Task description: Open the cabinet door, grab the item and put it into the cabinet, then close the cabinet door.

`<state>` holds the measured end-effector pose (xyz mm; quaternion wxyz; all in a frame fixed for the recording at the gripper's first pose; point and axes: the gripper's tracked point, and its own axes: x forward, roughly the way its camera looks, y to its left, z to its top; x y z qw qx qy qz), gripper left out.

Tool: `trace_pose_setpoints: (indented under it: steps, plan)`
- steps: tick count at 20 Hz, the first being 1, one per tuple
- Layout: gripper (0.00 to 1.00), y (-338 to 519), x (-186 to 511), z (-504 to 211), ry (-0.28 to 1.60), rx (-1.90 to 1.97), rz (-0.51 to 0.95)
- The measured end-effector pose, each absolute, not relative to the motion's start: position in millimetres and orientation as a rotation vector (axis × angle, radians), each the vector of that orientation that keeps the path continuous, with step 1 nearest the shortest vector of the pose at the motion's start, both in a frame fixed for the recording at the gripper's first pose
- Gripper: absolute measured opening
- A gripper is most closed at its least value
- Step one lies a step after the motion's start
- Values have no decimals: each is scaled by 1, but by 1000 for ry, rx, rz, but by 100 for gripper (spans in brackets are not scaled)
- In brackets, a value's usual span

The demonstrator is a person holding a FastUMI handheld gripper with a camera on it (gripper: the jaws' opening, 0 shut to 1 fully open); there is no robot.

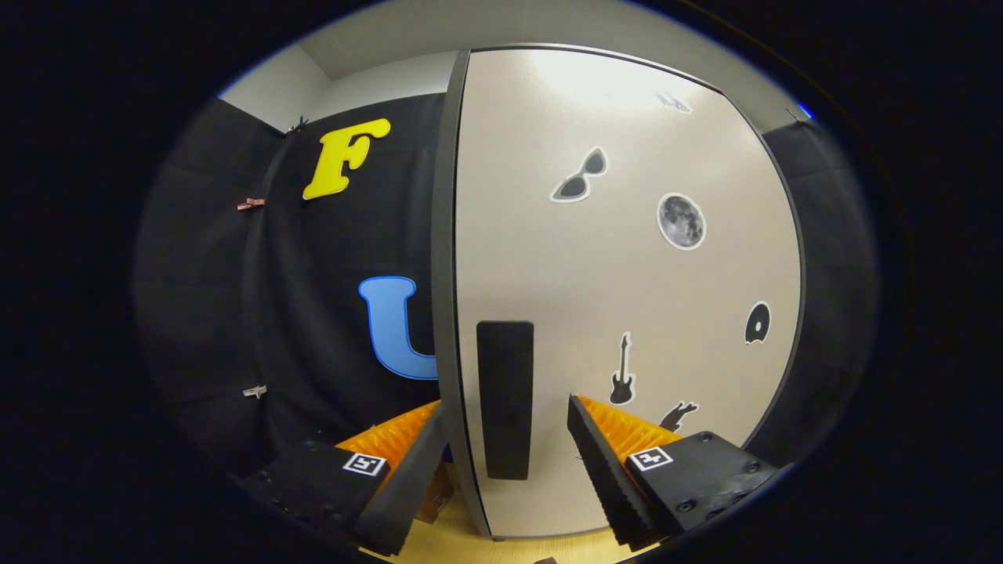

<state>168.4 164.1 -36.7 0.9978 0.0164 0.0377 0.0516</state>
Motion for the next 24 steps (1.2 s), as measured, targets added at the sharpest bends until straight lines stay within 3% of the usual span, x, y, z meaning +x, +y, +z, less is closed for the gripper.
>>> trace_pose_setpoints:
  steps: [1,4,6,7,8,9,10,24]
  plan:
    - [94,167,172,-36,71,30,100]
    - [51,164,181,-45,76,23,53]
    - [39,164,179,-43,50,-14,38]
    - [39,163,180,-43,43,-29,39]
    - [29,161,180,-45,57,-33,53]
    - [29,161,181,-46,72,-7,66]
    - [21,162,178,-46,82,6,83]
    - [21,136,85,-27,89,67,291]
